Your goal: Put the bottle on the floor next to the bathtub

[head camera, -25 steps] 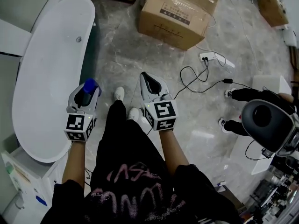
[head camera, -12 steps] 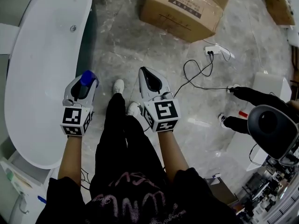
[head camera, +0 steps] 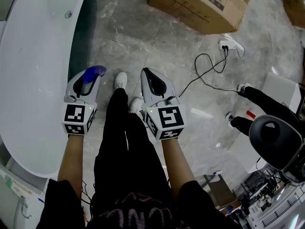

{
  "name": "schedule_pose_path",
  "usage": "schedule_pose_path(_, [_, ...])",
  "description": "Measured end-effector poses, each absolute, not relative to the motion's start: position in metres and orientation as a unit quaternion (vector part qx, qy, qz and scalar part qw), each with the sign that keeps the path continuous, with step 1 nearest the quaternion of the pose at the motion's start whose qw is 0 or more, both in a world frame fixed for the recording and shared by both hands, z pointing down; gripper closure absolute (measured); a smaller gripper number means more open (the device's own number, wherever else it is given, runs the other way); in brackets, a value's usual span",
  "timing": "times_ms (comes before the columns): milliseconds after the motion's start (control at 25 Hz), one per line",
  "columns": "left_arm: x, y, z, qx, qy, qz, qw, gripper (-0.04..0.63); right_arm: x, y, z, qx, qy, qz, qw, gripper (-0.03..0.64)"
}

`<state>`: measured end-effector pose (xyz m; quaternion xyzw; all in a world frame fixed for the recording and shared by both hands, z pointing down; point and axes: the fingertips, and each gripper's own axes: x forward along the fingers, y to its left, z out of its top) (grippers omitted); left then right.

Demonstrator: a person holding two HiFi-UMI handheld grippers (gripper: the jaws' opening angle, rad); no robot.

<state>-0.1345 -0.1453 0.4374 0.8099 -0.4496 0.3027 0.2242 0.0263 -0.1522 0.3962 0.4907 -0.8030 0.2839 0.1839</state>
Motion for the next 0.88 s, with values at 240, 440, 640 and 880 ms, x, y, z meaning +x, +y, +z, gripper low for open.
schedule_pose_path(240, [-0.132, -0.153, 0.505, 0.804, -0.435, 0.329, 0.237, 0.445, 0.019, -0.155, 0.454, 0.476, -0.799, 0.306, 0.202, 0.595])
schedule_pose_path(440, [-0.136, -0.159, 0.552, 0.795, -0.435, 0.337, 0.254, 0.445, 0.020, -0.160, 0.503, 0.472, -0.790, 0.326, 0.216, 0.595])
schedule_pose_path(640, [-0.146, -0.161, 0.597, 0.778, -0.444, 0.353, 0.270, 0.446, 0.015, -0.159, 0.550, 0.461, -0.781, 0.348, 0.237, 0.594])
schedule_pose_path(880, [-0.151, -0.150, 0.652, 0.765, -0.432, 0.378, 0.291, 0.446, 0.012, -0.157, 0.599, 0.450, -0.772, 0.375, 0.250, 0.594])
